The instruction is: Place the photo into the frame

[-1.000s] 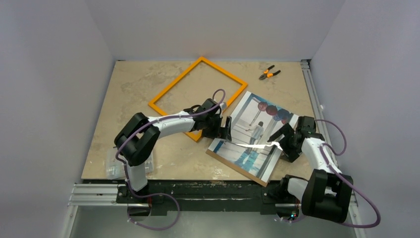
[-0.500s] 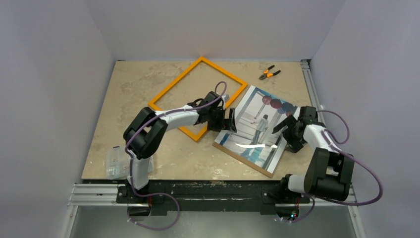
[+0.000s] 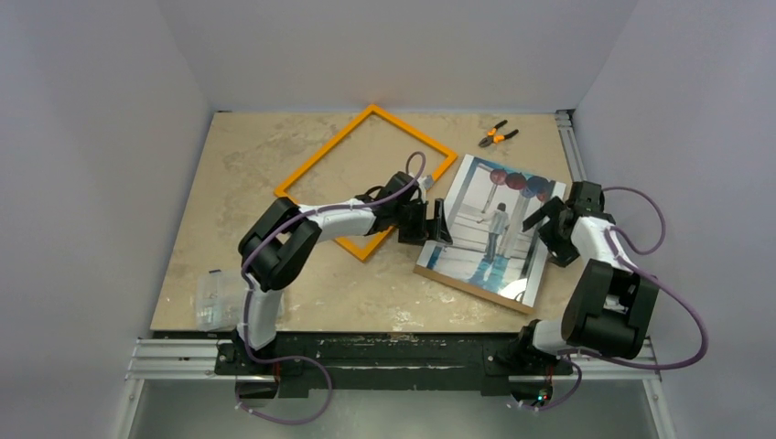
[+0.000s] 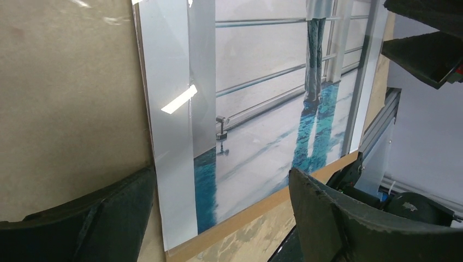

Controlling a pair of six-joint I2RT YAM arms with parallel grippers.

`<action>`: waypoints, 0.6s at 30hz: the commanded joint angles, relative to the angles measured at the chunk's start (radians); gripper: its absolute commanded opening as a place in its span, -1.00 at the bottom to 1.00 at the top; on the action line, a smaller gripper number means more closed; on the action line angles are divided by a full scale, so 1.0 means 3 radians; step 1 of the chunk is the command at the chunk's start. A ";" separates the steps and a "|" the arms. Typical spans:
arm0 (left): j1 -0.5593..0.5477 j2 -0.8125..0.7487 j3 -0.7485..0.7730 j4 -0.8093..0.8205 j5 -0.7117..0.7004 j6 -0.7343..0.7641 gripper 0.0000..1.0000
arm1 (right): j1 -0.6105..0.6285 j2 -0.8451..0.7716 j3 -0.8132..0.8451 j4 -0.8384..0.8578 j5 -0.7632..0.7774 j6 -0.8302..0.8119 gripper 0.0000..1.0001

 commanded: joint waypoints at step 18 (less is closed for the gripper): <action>-0.0485 0.0127 -0.0412 0.0814 0.0153 -0.0761 0.78 | 0.0032 -0.0300 0.0426 -0.0496 0.0631 -0.0193 0.97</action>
